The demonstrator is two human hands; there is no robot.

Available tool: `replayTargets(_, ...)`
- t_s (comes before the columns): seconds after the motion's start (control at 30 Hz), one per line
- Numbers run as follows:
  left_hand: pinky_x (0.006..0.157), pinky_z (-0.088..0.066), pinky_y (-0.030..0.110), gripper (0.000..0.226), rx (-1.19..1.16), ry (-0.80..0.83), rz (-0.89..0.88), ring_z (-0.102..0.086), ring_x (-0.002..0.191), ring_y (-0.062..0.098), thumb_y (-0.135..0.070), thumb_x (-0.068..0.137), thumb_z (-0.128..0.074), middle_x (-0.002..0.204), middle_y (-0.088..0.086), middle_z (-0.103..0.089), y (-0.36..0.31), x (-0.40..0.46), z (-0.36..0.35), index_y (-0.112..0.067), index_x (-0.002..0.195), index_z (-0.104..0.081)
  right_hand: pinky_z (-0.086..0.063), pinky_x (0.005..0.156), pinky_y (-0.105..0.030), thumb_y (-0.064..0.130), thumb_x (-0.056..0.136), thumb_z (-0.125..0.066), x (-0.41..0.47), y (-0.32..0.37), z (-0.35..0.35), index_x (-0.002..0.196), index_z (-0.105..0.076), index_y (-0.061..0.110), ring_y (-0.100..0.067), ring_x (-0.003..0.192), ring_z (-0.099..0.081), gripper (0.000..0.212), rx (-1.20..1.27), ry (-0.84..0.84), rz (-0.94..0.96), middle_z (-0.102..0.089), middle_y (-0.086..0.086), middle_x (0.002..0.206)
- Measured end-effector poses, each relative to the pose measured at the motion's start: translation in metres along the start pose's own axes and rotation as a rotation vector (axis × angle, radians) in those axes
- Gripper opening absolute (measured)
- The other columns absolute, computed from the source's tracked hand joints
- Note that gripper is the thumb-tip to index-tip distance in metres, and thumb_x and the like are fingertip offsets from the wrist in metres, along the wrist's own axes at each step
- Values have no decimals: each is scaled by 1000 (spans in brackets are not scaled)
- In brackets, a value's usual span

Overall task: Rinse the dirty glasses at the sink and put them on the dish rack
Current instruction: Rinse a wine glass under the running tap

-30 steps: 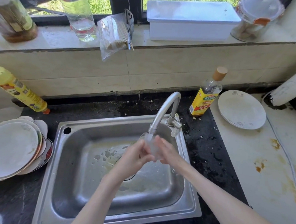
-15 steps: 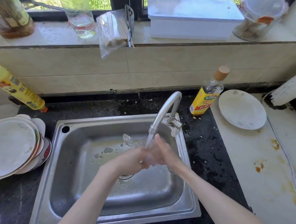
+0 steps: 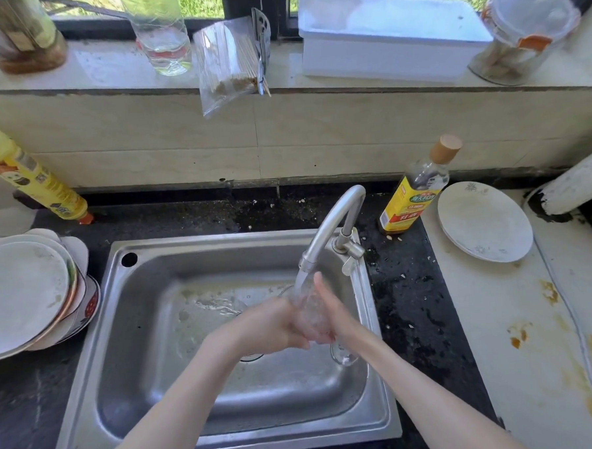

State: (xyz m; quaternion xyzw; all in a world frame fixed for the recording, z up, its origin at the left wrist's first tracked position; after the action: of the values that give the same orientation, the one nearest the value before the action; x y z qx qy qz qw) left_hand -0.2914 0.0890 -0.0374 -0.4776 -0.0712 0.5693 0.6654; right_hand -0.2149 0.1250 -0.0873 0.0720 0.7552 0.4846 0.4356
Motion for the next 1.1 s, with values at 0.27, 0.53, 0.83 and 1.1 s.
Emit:
replayTargets(0.27,59,-37,7,21,-265,-279,19,-55,63,-12,-3,76,-73,69,-15,-62,-4,-3,19,-20,76,-61,-31,47,-15,70,75,-46,-2,-5,6,129,-47,18,-3,51,-47,75,-76,-92,129,-59,6,82)
replayTargets(0.53,67,-42,7,17,37,-47,72,-60,72,-4,-9,79,-69,87,-2,-72,-1,-2,11,-14,95,-73,-27,44,-18,71,88,-18,-5,-4,-5,87,-69,24,-10,47,-43,70,44,19,19,-53,-5,59)
replayTargets(0.83,70,-41,3,22,-250,26,58,-55,68,-18,-5,83,-66,78,-25,-65,-3,-10,10,-18,101,-71,-54,75,-52,79,81,-25,-4,1,-9,93,-69,40,-50,81,-61,60,-33,30,-42,-58,-35,110)
replayTargets(1.1,55,-41,10,30,-216,-385,129,-54,55,-5,-1,67,-78,63,-10,-59,14,-6,37,-19,63,-54,-29,46,-16,94,53,-42,2,6,1,127,-50,22,-3,49,-41,104,-69,1,141,-53,3,75)
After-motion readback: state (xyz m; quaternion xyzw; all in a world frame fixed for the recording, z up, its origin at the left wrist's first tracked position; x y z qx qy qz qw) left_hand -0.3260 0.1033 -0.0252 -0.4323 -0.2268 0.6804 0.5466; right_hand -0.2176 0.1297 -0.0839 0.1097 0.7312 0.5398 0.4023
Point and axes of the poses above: each hand's wrist, its own x-axis towards the middle knuckle, its own z-axis out of the back of the hand, y = z × x, the point moved 7 cm from there along x, towards the middle knuckle
